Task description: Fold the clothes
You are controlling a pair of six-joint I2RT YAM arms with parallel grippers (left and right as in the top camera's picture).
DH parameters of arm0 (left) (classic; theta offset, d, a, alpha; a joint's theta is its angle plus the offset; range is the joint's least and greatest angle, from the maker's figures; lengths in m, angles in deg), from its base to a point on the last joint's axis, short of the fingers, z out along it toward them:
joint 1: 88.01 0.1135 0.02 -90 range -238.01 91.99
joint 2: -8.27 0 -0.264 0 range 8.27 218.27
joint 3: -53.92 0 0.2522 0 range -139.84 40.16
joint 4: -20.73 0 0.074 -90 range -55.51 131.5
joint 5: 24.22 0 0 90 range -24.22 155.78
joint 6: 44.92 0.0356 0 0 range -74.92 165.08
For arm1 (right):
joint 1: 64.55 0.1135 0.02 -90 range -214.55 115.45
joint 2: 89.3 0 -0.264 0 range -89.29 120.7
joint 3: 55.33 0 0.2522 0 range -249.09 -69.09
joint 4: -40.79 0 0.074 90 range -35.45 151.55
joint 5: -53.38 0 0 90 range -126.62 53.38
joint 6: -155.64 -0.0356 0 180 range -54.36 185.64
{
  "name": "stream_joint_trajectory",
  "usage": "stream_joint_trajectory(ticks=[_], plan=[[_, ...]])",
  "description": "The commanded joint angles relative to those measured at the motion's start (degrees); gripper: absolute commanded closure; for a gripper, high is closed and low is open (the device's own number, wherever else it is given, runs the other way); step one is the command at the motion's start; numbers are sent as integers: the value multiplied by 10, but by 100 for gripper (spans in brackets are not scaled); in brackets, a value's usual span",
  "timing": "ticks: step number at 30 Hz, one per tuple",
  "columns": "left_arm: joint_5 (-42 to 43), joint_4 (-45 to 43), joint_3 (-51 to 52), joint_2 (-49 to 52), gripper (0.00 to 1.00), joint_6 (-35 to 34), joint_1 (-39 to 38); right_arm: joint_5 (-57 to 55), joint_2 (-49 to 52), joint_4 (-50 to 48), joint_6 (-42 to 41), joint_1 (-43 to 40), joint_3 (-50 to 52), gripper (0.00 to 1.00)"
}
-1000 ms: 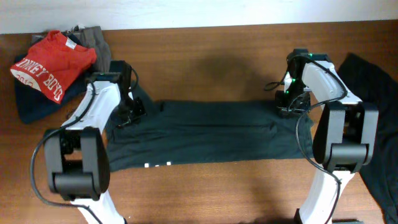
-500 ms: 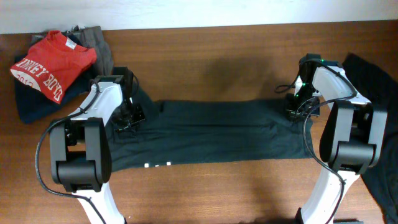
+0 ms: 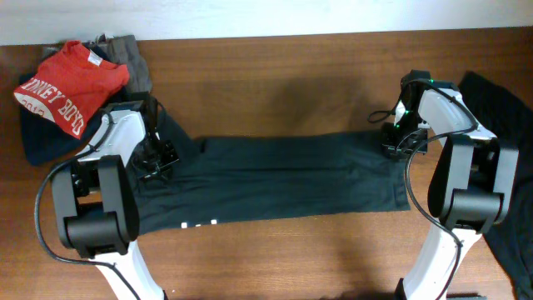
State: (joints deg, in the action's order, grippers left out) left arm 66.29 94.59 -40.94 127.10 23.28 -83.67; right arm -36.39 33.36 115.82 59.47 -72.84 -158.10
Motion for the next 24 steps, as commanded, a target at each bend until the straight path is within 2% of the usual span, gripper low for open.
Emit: stream_joint_trajectory(ticks=[1, 4, 8, 12, 13, 14, 15, 16, 18, 20, 24], plan=[[-66, 1, 14, 37, 95, 11, 17, -11, 5, -7, -3, -5, 3, 91], [-66, 2, 10, 36, 99, 11, 17, -11, 5, -6, -3, -5, -3, 95], [-66, 22, -14, 23, 99, 11, 17, -11, 4, 32, -21, -5, -47, 95], [-66, 70, -64, -26, 99, 11, 15, -12, -4, 140, -33, -5, -174, 93], [-66, 77, -70, -40, 98, 11, 14, -12, -5, 167, -33, -5, -207, 89], [-66, 82, -75, -58, 92, 11, 14, -11, -7, 199, -33, -5, -243, 80], [-66, 83, -75, -72, 80, 11, 14, -12, -7, 217, -33, -5, -261, 66], [-66, 86, -75, -89, 63, 11, 14, -14, -8, 247, -33, -5, -289, 35], [-65, 93, -75, -111, 41, 11, 14, -29, -8, 278, -33, -5, -315, 18], [-66, 98, -75, -123, 30, 11, 14, -44, -8, 290, -33, -5, -320, 14], [-59, 109, -75, -151, 27, 11, 14, -82, -8, 326, -33, -7, -320, 8]])
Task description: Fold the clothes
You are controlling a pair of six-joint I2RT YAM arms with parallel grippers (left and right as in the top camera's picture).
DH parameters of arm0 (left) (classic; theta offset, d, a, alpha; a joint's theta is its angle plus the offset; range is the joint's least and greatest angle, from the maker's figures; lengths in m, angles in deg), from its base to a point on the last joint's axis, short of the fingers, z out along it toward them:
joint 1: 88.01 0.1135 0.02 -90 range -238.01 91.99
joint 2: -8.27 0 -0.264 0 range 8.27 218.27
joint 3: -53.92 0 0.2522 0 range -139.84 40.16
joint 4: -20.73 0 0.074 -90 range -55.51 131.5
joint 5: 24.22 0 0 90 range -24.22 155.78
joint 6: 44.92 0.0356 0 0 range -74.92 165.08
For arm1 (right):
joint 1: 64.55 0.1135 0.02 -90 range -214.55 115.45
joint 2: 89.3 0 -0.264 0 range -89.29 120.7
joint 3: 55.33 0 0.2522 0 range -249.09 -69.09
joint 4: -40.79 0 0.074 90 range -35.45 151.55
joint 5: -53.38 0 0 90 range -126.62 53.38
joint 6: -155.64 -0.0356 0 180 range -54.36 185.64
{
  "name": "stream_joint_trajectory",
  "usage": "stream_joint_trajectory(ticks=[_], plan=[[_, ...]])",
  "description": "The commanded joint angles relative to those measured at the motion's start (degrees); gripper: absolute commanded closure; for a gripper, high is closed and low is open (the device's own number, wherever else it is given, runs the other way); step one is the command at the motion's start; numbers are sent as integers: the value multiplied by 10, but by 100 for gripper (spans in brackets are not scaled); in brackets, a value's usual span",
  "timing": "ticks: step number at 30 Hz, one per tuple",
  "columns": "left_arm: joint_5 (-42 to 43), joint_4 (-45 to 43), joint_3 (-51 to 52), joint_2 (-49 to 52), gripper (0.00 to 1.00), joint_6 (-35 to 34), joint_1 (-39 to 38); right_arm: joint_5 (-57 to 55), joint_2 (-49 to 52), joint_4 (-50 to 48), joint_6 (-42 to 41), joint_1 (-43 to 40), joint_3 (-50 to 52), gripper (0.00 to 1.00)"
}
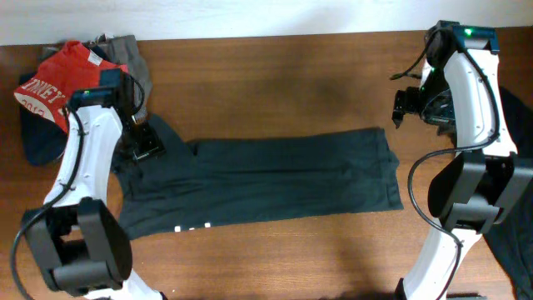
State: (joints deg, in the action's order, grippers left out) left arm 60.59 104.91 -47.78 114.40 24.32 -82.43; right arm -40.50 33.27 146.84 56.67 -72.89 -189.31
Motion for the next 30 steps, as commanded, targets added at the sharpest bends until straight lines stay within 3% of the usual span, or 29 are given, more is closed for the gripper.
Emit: stream_joint_trajectory(ticks=[1, 3, 7, 11, 13, 19, 30], plan=[[14, 9, -6, -35, 16, 1, 2, -30, -7, 21, -2, -16, -7, 4], [45, 13, -6, -44, 1, 1, 2, 5, -7, 19, 31, -33, -6, 2], [71, 14, -6, -46, 1, -2, 2, 96, -7, 16, 93, -76, -1, 2], [72, 12, -6, -46, 1, -2, 2, 275, -6, 13, 214, -157, 45, 2], [72, 12, -6, -46, 1, -2, 2, 317, -6, 6, 237, -183, 75, 3], [72, 10, -6, -46, 1, -2, 2, 398, -6, -72, 282, -221, 191, 3], [72, 6, -6, -46, 1, -4, 2, 412, -5, -290, 282, -217, 363, 2]])
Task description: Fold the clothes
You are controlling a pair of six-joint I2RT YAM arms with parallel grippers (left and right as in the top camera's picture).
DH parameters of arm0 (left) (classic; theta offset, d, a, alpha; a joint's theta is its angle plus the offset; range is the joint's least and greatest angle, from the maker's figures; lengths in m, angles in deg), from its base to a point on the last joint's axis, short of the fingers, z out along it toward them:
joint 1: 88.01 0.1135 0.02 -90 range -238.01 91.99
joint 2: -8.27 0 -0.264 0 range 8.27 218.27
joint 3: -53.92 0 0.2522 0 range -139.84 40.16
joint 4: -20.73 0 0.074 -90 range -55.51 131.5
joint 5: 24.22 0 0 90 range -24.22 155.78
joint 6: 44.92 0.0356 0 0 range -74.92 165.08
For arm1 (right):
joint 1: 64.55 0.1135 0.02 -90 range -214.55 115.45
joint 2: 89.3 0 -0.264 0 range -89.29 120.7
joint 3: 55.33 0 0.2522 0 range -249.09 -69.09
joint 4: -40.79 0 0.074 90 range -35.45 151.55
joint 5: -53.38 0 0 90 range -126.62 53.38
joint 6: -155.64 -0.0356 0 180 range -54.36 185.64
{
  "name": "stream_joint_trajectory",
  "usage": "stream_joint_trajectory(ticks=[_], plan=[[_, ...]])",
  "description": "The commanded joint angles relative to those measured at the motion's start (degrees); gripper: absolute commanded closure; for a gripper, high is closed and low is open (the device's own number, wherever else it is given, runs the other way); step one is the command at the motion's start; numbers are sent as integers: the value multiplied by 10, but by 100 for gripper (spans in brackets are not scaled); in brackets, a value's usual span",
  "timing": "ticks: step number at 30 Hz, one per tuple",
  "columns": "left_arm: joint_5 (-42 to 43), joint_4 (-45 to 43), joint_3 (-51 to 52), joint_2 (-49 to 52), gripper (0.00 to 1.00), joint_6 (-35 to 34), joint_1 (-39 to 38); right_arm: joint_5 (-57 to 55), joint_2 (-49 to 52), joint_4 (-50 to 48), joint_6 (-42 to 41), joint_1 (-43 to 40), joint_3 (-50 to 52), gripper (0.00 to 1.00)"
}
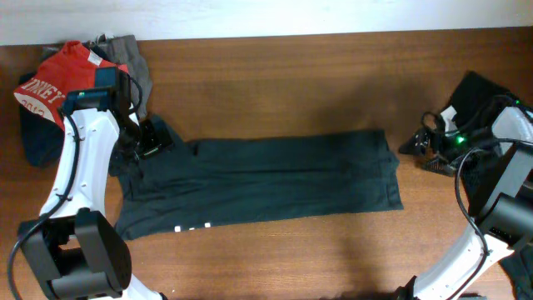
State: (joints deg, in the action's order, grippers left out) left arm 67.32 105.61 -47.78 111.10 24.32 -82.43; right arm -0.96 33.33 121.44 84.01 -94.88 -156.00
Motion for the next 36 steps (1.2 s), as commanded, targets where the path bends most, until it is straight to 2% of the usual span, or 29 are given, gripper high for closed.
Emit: stream_joint_trajectory(ticks=[1, 9, 14, 23, 31, 33, 34, 35, 36], plan=[[5, -1, -6, -13, 1, -4, 2, 16, -5, -58, 9, 3, 46, 1], [5, -1, -6, -13, 1, -4, 2, 17, -4, -157, 7, 3, 131, 1], [5, -6, -6, -13, 1, -4, 2, 30, -4, -162, 7, 11, 155, 1], [5, -5, -6, -13, 1, -4, 2, 31, -4, -178, 7, 84, 190, 1], [5, -6, -6, -13, 1, -4, 2, -19, -4, -164, 7, 94, 195, 1], [5, -6, -6, -13, 1, -4, 2, -19, -4, -162, 7, 94, 195, 11], [4, -6, -6, -13, 1, -4, 2, -19, -4, -162, 7, 94, 195, 22], [4, -6, -6, -13, 1, -4, 2, -19, -4, -162, 7, 94, 195, 42], [5, -6, -6, -13, 1, -4, 2, -19, -4, -161, 6, 94, 195, 55]])
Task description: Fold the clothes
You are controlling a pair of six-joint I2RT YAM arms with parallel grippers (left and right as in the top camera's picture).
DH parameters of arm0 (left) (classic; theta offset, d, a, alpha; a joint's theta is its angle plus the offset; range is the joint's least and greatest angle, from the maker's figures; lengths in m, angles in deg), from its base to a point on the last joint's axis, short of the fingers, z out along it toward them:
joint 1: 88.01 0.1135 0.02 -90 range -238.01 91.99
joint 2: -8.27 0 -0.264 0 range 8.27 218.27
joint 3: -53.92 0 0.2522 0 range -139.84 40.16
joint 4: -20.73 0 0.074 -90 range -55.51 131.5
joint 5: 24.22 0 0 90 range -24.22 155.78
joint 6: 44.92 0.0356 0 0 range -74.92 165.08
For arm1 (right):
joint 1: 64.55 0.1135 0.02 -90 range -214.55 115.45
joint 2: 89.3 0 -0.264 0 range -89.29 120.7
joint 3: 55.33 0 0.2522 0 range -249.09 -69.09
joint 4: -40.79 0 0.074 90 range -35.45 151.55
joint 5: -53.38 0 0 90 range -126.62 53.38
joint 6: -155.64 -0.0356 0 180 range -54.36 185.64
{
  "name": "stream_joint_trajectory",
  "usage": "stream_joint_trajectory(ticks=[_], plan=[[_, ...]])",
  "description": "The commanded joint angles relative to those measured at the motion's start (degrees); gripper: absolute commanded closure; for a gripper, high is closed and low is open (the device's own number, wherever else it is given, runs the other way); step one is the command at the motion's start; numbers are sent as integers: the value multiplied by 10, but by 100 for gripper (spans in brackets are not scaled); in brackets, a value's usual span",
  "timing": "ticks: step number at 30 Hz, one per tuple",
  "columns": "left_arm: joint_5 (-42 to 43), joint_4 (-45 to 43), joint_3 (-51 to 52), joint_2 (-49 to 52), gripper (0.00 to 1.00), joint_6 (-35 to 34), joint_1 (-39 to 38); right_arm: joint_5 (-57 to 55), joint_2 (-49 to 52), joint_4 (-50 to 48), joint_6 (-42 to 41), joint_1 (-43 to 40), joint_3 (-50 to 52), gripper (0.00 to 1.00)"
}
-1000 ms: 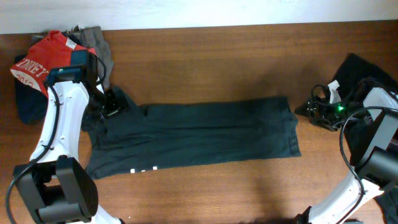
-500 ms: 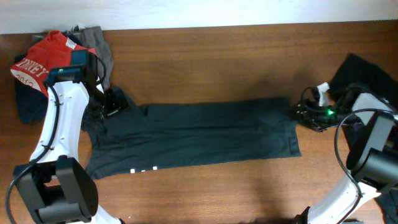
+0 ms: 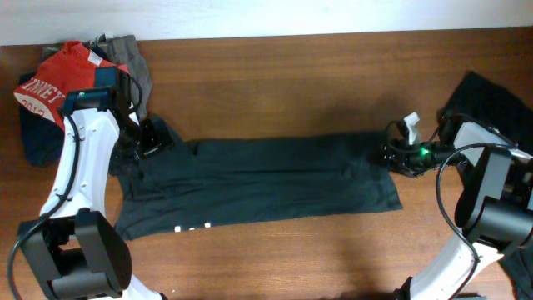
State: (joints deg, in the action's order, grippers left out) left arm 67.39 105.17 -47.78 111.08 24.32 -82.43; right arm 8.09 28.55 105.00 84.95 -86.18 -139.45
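Note:
A dark green garment (image 3: 266, 179) lies spread in a long flat strip across the middle of the wooden table (image 3: 275, 83). White lettering shows at its lower left hem. My left gripper (image 3: 150, 138) sits on the bunched upper left corner of the garment and looks shut on it. My right gripper (image 3: 390, 156) reaches in from the right and touches the garment's right edge near its upper corner. Whether its fingers are open or shut is not visible from above.
A pile of clothes lies at the back left: a red shirt with white letters (image 3: 67, 79), a grey piece (image 3: 132, 54) and a navy one (image 3: 37, 142). More dark cloth (image 3: 491, 100) lies at the right edge behind the right arm.
My right gripper has moved left, from off the cloth at the right to the garment's right edge. The left gripper and the garment stand as before.
Both grippers first stood at the two ends of the garment. The left one then sat further back and left at the corner, and the garment lay shifted left. The right arm was high and off the cloth, then low at the far right, and now is at the edge.

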Motion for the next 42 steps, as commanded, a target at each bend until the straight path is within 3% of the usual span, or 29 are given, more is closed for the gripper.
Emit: stream_joint_trajectory(ticks=[1, 7, 13, 24, 36, 42], plan=[[4, -1, -6, -13, 1, -4, 2, -110, 43, 3, -8, 7, 30, 60], [4, -1, -6, -13, 1, -4, 2, -143, 43, 3, -47, 6, 29, 96], [3, -1, -6, -13, 1, -4, 2, -216, 43, 29, -113, 1, -31, 96], [4, -8, -6, -13, 1, -4, 2, -415, 43, 186, -172, 19, -234, 96], [4, -8, -6, -13, 1, -4, 2, -566, 43, 255, -243, 188, -274, 96], [4, -8, -6, -13, 1, -4, 2, -568, 43, 285, -263, 261, -274, 96]])
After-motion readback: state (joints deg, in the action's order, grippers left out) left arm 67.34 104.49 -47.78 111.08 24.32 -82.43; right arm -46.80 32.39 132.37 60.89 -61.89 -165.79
